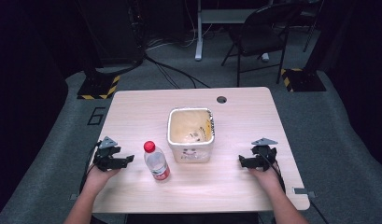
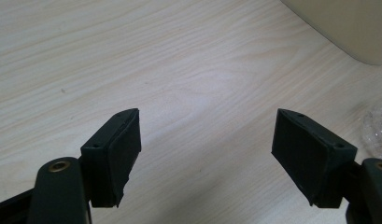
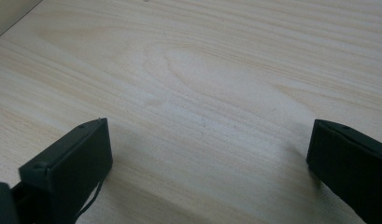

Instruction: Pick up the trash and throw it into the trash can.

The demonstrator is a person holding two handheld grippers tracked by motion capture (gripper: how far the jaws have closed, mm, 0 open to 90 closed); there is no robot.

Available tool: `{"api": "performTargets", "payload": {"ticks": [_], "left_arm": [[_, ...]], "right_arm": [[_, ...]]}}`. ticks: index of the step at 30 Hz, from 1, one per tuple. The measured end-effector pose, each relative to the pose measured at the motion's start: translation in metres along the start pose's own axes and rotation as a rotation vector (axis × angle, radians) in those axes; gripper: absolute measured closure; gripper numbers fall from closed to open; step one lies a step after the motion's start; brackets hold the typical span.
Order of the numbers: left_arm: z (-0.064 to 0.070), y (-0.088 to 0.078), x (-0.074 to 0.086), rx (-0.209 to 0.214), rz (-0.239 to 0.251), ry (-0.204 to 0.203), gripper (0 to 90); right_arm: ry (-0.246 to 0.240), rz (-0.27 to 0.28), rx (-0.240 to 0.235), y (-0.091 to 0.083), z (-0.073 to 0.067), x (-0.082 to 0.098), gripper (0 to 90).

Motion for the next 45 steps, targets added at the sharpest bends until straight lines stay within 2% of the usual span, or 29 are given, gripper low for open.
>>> {"api": "performTargets", "payload": {"ticks": [3, 10, 15, 23, 32, 35, 45], "left_arm": [[-0.001, -0.003, -0.001, -0.003, 0.002, -0.001, 23.7], [0.004, -0.016, -0.006, 0.019, 0.029, -0.005, 23.4], [0.016, -0.027, -0.009, 0.058, 0.054, 0.002, 22.8], [0.03, -0.039, -0.011, 0.082, 0.067, 0.039, 21.0], [0.048, -0.055, -0.014, 0.14, 0.102, 0.069, 19.2], [0.056, -0.058, -0.014, 0.168, 0.11, 0.068, 19.3], [0.082, -0.06, -0.018, 0.228, 0.132, 0.124, 16.4]], "right_arm": [[-0.004, -0.001, -0.002, 0.0, 0.0, 0.0, 0.0], [-0.002, 0.0, -0.001, 0.0, 0.0, 0.0, 0.0], [-0.003, 0.0, -0.001, 0.0, 0.0, 0.0, 0.0], [-0.004, -0.001, -0.002, 0.0, 0.0, 0.0, 0.0], [-0.003, 0.0, -0.001, 0.0, 0.0, 0.0, 0.0], [-0.002, 0.001, -0.001, 0.0, 0.0, 0.0, 0.0], [-0.004, 0.0, -0.002, 0.0, 0.0, 0.0, 0.0]]}}
Point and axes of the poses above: each handheld gripper's, and its own axes: y roughly forward along the jaws, x roughly out of its underside, z roughly to its right, the point moved 10 cm from there along y, roughly forward along the jaws, and after that the axes turned 4 degrees about -x, right-handed, at the moved point
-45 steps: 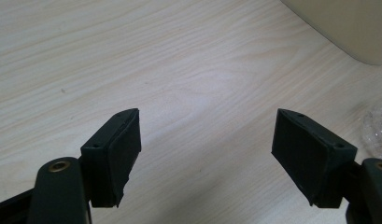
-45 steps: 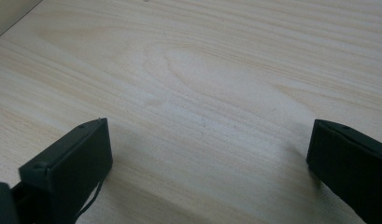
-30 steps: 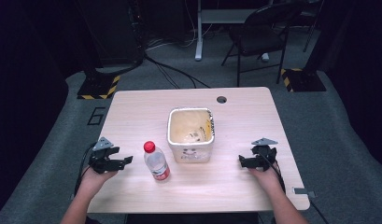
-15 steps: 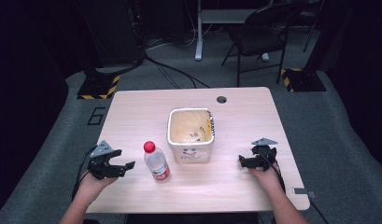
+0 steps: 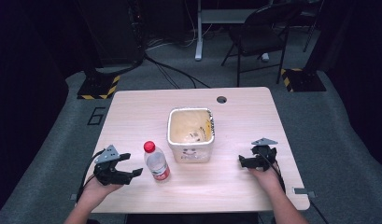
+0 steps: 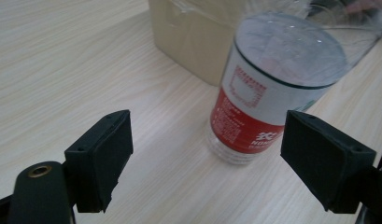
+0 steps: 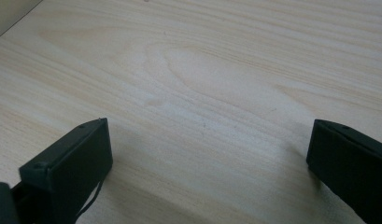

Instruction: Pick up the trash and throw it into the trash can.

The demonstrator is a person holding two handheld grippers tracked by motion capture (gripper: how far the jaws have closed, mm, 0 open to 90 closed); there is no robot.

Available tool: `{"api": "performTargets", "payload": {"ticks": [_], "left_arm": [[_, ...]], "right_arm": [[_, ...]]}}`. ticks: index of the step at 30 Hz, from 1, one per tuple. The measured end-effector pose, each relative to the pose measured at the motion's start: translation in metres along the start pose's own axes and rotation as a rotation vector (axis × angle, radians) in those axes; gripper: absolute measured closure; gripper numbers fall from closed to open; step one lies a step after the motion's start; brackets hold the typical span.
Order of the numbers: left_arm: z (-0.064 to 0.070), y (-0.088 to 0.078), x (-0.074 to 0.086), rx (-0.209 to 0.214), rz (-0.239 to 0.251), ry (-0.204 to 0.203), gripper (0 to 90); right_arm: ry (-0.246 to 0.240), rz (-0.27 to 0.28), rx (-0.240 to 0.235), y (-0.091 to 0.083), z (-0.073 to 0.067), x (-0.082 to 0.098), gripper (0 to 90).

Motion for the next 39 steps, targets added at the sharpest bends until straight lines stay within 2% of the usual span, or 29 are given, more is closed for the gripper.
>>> {"api": "performTargets", "payload": {"ticks": [4, 13, 28, 39], "left_arm": [[0.01, 0.003, -0.003, 0.028, 0.009, 0.029, 15.5], [0.024, 0.01, -0.009, 0.076, 0.023, 0.043, 15.3], [0.041, 0.024, -0.016, 0.109, 0.01, 0.087, 15.1], [0.047, 0.035, -0.024, 0.118, 0.009, 0.097, 15.5]], "right_arm": [[0.002, 0.0, 0.001, 0.0, 0.0, 0.0, 0.0], [0.002, 0.001, 0.001, 0.0, 0.0, 0.0, 0.0], [-0.003, -0.001, -0.006, 0.0, -0.001, 0.0, 0.0], [-0.001, -0.002, -0.006, 0.0, -0.001, 0.0, 0.0]]}}
Point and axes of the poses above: each handheld gripper's, and its own axes: y roughly forward along the jaws, x roughly out of its underside, z roughly to its right, the point moved 10 cm from there along y, roughly forward along the jaws, and after that the axes turned 4 degrees about -x, right-handed, at the moved point
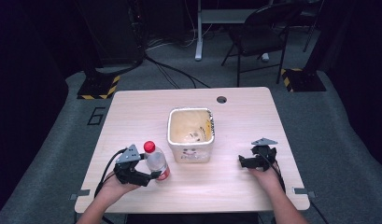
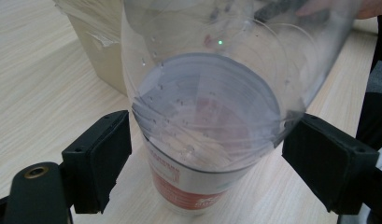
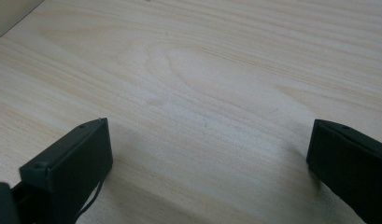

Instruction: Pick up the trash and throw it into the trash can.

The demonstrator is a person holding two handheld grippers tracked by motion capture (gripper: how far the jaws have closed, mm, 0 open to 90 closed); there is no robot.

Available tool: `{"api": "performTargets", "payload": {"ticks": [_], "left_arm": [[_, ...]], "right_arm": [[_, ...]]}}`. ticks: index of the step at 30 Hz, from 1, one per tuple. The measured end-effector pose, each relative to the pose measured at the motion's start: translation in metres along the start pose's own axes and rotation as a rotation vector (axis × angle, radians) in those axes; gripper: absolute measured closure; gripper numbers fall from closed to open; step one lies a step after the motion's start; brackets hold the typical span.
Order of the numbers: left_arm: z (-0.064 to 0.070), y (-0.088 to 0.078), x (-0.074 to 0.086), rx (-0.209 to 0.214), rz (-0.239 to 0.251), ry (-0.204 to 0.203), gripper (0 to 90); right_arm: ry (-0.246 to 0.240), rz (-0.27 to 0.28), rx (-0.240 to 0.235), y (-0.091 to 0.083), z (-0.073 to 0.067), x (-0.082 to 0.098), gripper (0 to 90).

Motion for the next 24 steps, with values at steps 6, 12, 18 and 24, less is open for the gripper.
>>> {"api": "performTargets", "payload": {"ticks": [6, 12, 18, 24], "left_arm": [[-0.0003, 0.0048, -0.0018, -0.001, -0.001, 0.006, 17.2], [0.0, 0.0081, -0.0042, -0.003, 0.008, 0.018, 23.4], [-0.0014, 0.0093, -0.0026, -0.005, 0.012, 0.02, 26.0], [-0.0033, 0.0077, -0.0053, -0.021, 0.016, 0.028, 27.3]], "right_arm": [[-0.002, 0.0, 0.0, 0.0, 0.0001, 0.0, 0.0], [0.0, 0.0, 0.0, 0.0, 0.0, 0.0, 0.0], [-0.002, 0.0, 0.0, 0.0, 0.0001, 0.0, 0.0], [-0.001, 0.0, 0.0, 0.0, 0.0001, 0.0, 0.0]]}}
Point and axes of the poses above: each handheld gripper's, and its own axes: y roughly forward along the jaws, x roughly out of its underside, z roughly to its right, the point moved 10 cm from there along y, roughly forward along the jaws, and after that the axes turned 4 degrees about -x, right-handed, at the moved point
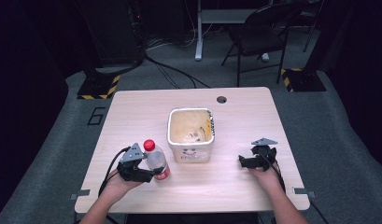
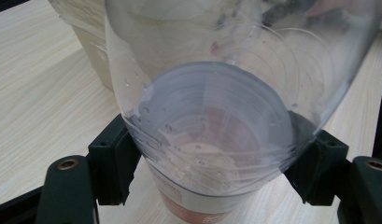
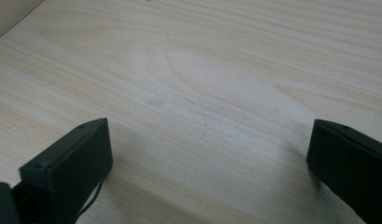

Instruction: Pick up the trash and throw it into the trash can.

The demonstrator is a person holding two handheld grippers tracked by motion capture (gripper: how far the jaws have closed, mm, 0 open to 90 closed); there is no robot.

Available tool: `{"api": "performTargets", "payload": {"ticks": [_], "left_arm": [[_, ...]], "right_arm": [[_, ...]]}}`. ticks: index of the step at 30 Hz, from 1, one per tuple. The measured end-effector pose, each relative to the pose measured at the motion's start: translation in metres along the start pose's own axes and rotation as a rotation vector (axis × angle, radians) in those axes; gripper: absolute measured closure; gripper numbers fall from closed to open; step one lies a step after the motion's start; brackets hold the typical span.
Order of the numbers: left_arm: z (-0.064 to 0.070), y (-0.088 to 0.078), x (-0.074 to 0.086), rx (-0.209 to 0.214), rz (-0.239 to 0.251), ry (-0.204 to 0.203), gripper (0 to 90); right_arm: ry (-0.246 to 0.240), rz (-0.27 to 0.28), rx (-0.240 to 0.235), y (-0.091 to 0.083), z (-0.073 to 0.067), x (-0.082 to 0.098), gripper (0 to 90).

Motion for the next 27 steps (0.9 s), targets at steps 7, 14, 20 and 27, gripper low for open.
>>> {"api": "performTargets", "payload": {"ticks": [7, 14, 20, 27], "left_arm": [[-0.001, -0.004, -0.006, 0.006, -0.002, 0.001, 27.4], [-0.005, -0.013, -0.017, 0.001, 0.004, 0.001, 27.5], [-0.01, -0.021, -0.026, -0.013, 0.008, -0.001, 27.6], [-0.018, -0.03, -0.035, -0.028, 0.006, -0.008, 27.6]], "right_arm": [[0.002, 0.0, 0.0, 0.0, 0.0, 0.0, 0.0], [0.0, -0.001, -0.002, 0.0, 0.0, 0.0, 0.0], [0.0, -0.001, -0.003, 0.0, -0.001, 0.0, 0.0], [-0.001, -0.001, -0.003, 0.0, -0.001, 0.0, 0.0]]}}
Point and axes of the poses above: each handheld gripper's, and its own axes: y roughly forward along the jaws, x roughly out of its underside, z roughly to its right, the point moved 10 cm from there along y, roughly forward along the jaws, and after that the axes turned 4 degrees about -x, right-handed, at the moved point
